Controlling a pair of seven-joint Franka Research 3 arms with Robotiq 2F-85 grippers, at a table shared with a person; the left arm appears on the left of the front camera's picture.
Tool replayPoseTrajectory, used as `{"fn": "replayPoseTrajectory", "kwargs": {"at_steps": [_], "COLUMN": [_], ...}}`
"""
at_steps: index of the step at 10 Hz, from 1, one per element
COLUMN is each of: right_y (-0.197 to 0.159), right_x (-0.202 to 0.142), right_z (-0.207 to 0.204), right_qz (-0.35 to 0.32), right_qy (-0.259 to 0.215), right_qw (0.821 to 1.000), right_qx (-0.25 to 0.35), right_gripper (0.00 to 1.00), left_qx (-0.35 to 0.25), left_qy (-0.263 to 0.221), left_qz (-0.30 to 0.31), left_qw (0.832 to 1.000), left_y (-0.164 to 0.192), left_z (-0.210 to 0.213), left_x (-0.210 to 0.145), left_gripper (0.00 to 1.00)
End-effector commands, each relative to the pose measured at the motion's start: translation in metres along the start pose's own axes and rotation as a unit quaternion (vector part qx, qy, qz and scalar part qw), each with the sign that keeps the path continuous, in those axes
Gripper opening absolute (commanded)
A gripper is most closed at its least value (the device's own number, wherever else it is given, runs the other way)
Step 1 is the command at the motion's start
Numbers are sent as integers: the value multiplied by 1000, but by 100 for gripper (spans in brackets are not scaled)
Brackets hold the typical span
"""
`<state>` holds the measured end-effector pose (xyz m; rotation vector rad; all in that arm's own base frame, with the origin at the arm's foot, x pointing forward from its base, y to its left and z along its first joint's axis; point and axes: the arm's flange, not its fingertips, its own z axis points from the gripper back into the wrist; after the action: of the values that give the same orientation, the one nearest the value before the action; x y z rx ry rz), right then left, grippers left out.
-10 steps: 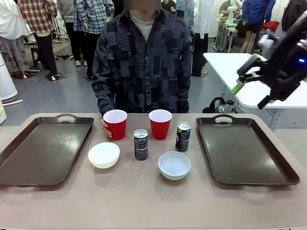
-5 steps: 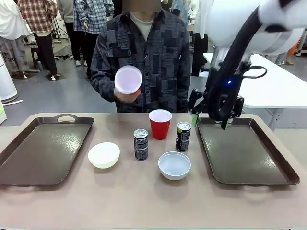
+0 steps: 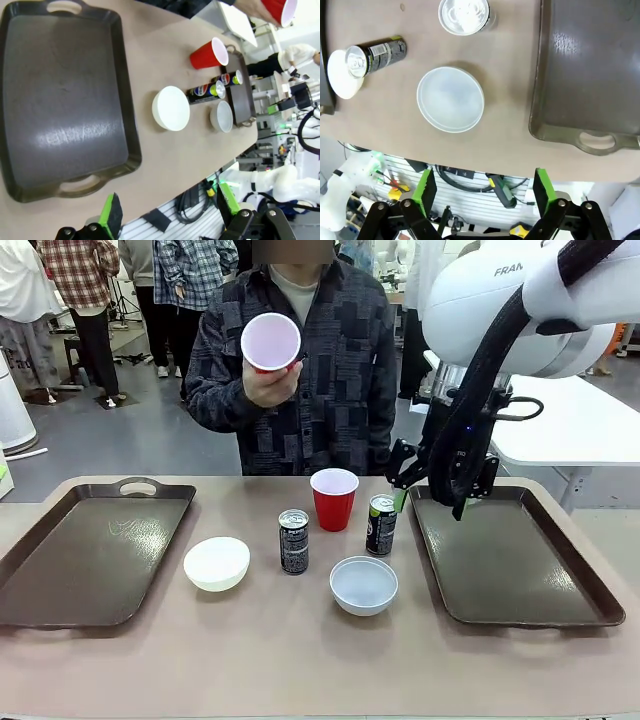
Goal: Prepare tableware on both trays.
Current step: Pick up a Picnic Bowl from the table and place it on a Handle tray.
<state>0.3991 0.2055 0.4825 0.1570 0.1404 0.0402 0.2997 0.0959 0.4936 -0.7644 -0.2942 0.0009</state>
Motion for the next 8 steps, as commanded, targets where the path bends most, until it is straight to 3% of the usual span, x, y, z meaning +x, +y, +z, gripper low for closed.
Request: {"fn": "replayPoseTrajectory", "kwargs": {"at_steps": [1, 4, 8], "right_y": [-3, 32, 39], "right_x": [2, 19, 36], "right_z": [1, -71, -113], "right_qz": [-3, -20, -4], "right_qy": [-4, -71, -77], "right_qw": [1000, 993, 994], "right_qx": [2, -95, -72], "right_gripper": [100, 100, 100], "left_qx": [-6, -6, -6], "left_qy": [-7, -7, -7], "left_qz": [-6, -6, -6], "left_qw": [1000, 1000, 1000], "left_y": [1, 1, 1], "left_z": [-1, -1, -1], "left_x": [-1, -1, -1], "left_gripper": [100, 100, 100]}}
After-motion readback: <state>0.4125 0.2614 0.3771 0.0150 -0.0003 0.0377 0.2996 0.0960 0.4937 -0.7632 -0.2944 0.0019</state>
